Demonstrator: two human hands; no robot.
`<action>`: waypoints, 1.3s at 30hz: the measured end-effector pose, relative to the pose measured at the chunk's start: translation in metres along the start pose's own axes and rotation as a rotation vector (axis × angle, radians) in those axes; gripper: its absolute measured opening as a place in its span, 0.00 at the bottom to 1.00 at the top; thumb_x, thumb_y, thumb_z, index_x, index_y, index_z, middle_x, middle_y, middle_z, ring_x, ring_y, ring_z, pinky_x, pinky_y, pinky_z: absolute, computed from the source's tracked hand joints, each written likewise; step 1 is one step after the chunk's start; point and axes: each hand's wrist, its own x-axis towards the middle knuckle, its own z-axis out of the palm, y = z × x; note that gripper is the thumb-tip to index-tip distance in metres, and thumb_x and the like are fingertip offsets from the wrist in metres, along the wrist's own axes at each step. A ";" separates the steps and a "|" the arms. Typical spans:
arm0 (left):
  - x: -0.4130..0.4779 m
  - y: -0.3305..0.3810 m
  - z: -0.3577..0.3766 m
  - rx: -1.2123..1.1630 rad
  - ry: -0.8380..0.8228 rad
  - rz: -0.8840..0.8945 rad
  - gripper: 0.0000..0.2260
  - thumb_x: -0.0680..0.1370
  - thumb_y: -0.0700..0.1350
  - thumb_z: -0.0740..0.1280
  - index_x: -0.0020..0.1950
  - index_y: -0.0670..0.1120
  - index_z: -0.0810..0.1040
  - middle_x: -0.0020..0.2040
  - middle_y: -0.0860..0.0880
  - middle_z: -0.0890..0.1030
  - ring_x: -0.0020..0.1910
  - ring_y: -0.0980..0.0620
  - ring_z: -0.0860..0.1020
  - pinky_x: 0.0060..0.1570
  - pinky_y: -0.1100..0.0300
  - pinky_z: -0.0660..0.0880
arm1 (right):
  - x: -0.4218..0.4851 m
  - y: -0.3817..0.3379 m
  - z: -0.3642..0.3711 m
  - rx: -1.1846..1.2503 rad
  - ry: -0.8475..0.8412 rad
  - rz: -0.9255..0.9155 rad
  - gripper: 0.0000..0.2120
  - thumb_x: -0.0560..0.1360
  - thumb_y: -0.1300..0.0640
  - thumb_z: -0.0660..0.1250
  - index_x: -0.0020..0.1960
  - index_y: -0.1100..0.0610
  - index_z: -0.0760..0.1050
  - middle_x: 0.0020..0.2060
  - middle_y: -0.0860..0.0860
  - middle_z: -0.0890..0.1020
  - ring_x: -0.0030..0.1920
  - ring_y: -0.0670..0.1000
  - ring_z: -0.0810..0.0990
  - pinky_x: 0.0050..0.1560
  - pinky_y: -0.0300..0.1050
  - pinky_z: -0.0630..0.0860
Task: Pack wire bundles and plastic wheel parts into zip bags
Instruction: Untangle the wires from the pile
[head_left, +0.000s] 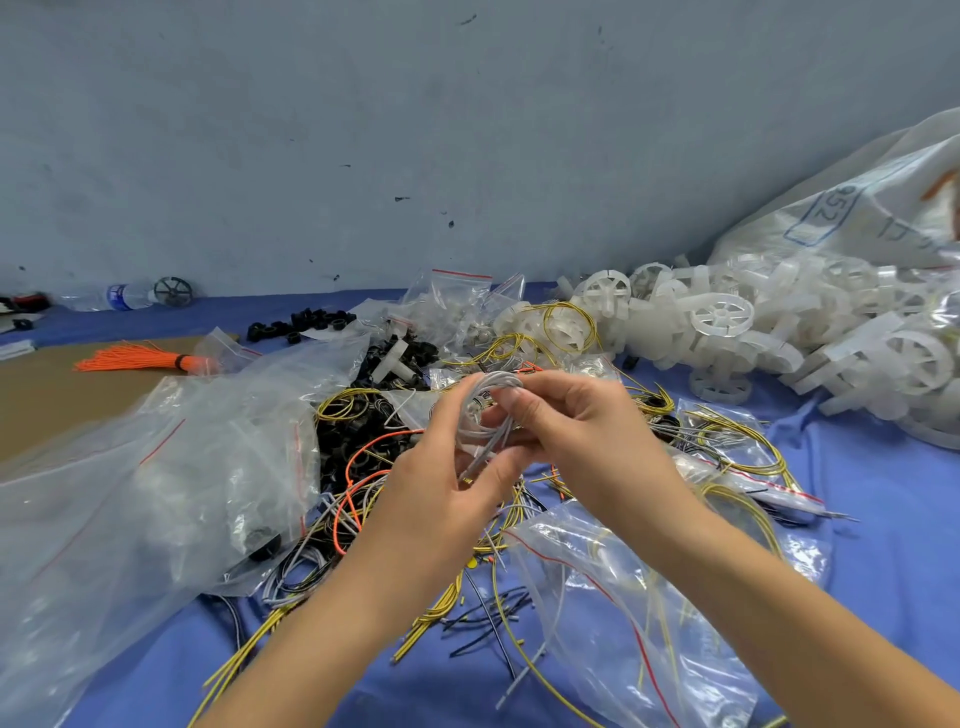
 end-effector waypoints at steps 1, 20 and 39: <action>-0.001 -0.001 -0.002 0.021 -0.008 0.008 0.24 0.78 0.52 0.69 0.71 0.64 0.64 0.47 0.58 0.83 0.38 0.58 0.81 0.40 0.60 0.78 | 0.000 0.000 0.000 0.023 0.002 0.018 0.07 0.79 0.57 0.67 0.46 0.56 0.83 0.42 0.52 0.87 0.45 0.56 0.86 0.53 0.61 0.80; -0.003 -0.018 -0.043 -0.223 -0.027 -0.283 0.08 0.80 0.44 0.64 0.54 0.49 0.83 0.34 0.52 0.77 0.29 0.56 0.75 0.28 0.64 0.73 | -0.041 -0.013 -0.035 -0.993 -0.633 0.224 0.33 0.71 0.33 0.65 0.70 0.34 0.54 0.41 0.41 0.76 0.33 0.35 0.74 0.34 0.35 0.68; -0.006 0.012 -0.013 -0.121 -0.202 -0.517 0.06 0.80 0.39 0.63 0.47 0.41 0.79 0.31 0.47 0.81 0.26 0.49 0.77 0.26 0.60 0.75 | -0.010 0.003 0.007 -0.906 0.033 -0.029 0.13 0.79 0.49 0.59 0.62 0.46 0.73 0.42 0.46 0.77 0.47 0.53 0.77 0.45 0.47 0.71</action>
